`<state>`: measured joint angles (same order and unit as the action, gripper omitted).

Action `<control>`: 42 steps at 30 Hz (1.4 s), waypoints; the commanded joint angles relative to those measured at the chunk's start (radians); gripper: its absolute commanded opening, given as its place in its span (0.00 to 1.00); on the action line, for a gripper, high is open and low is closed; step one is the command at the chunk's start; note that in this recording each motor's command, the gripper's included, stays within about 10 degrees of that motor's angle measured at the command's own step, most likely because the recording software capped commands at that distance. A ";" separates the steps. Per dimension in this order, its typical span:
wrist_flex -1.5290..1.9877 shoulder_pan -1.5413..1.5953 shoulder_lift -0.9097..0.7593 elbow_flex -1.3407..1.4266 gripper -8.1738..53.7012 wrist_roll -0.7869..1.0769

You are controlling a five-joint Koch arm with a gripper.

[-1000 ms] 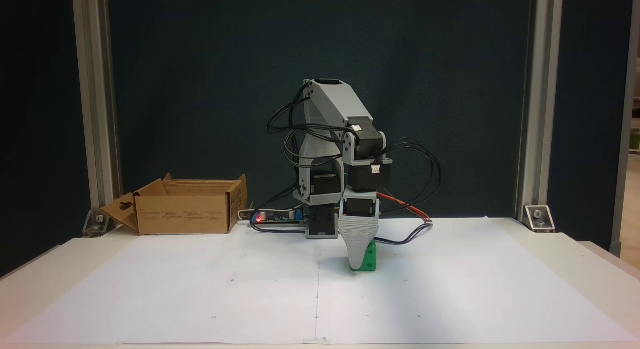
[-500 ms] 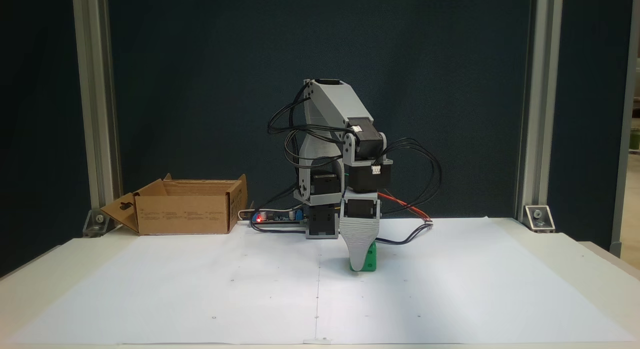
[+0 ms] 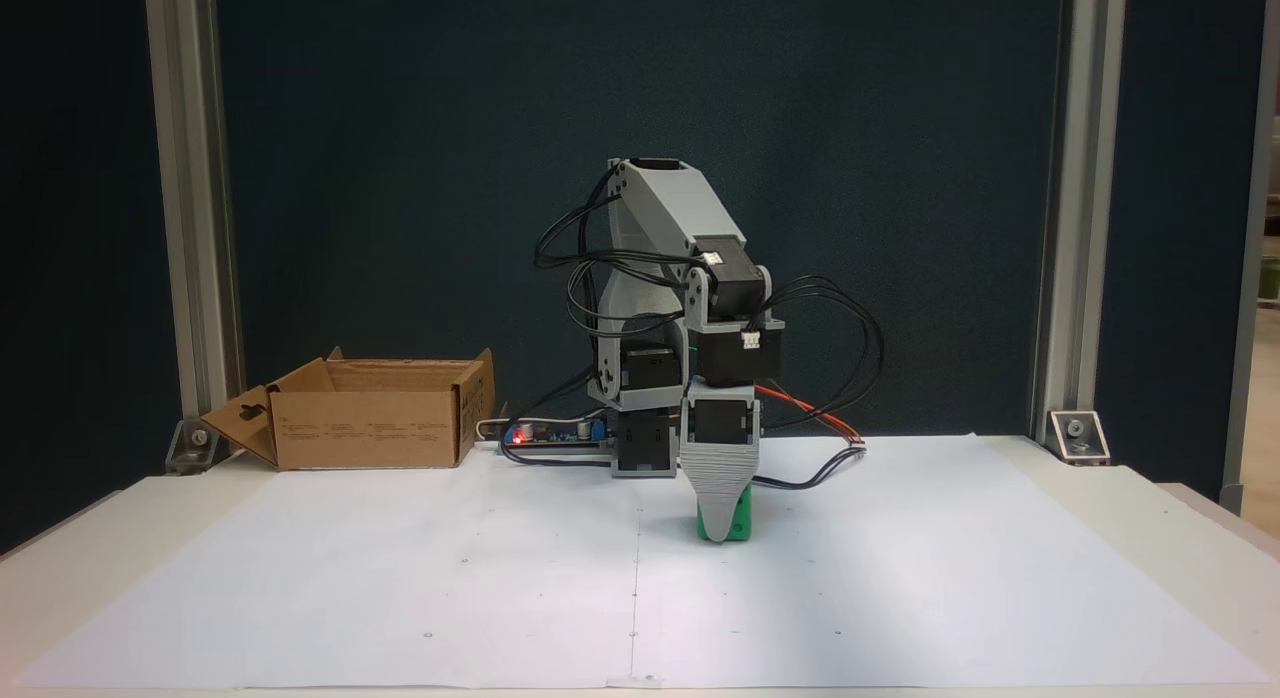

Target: Grasp a green dice and put it in the bin.

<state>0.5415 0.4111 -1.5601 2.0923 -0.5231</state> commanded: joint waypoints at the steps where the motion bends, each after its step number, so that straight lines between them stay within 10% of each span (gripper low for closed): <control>1: 0.048 -0.035 -0.107 -0.020 0.32 -0.061; 20: 0.617 -0.784 -0.313 -0.785 0.32 0.362; 42: 0.471 -2.187 0.098 -0.848 0.32 0.959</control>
<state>1.0370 -1.7579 -1.4511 1.3116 0.3467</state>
